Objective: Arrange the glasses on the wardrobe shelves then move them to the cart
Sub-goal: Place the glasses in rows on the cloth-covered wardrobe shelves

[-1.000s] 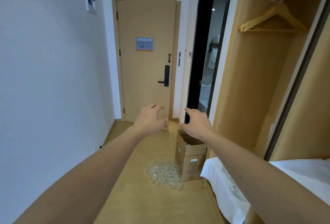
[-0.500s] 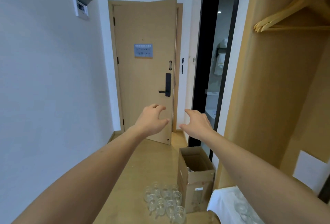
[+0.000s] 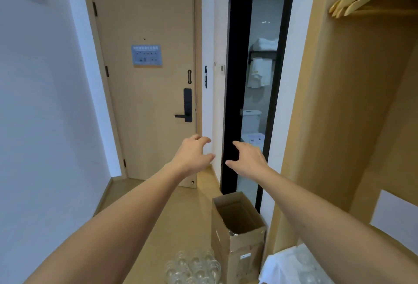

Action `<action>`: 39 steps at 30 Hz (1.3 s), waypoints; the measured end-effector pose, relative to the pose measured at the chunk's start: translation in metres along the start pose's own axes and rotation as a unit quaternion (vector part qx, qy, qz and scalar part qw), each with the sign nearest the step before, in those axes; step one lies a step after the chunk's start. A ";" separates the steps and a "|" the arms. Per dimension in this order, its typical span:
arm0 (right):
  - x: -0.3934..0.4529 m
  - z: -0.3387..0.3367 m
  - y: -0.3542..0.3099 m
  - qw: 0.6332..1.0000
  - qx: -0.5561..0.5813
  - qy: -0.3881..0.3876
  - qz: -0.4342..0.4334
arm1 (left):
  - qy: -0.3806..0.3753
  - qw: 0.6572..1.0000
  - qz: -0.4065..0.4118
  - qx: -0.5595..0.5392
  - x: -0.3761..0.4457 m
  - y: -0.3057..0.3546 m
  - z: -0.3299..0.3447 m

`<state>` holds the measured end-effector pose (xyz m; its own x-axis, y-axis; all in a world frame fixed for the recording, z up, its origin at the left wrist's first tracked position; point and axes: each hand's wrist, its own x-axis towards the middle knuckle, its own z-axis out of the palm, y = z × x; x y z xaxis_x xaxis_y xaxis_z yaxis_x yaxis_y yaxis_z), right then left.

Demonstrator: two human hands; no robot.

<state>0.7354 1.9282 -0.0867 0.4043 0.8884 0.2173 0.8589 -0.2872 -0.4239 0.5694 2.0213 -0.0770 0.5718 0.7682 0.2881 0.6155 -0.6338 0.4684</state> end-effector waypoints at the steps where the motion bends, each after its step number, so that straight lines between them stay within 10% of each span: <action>1: 0.013 0.003 -0.001 1.000 -0.002 0.006 0.009 | -0.007 1.000 0.011 -0.004 0.017 -0.008 0.004; 15: 0.121 0.040 0.050 0.977 -0.028 0.036 0.208 | -0.137 0.979 0.143 -0.052 0.200 -0.045 0.092; 39: 0.017 0.050 0.289 0.852 0.025 0.078 0.518 | -0.341 0.884 0.301 -0.107 0.203 0.126 0.343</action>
<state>0.9749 1.8779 -0.2500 0.9770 0.1086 -0.1832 0.0038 -0.8690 -0.4947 0.9493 2.0669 -0.2462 0.9998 0.0180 0.0029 0.0131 -0.8212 0.5705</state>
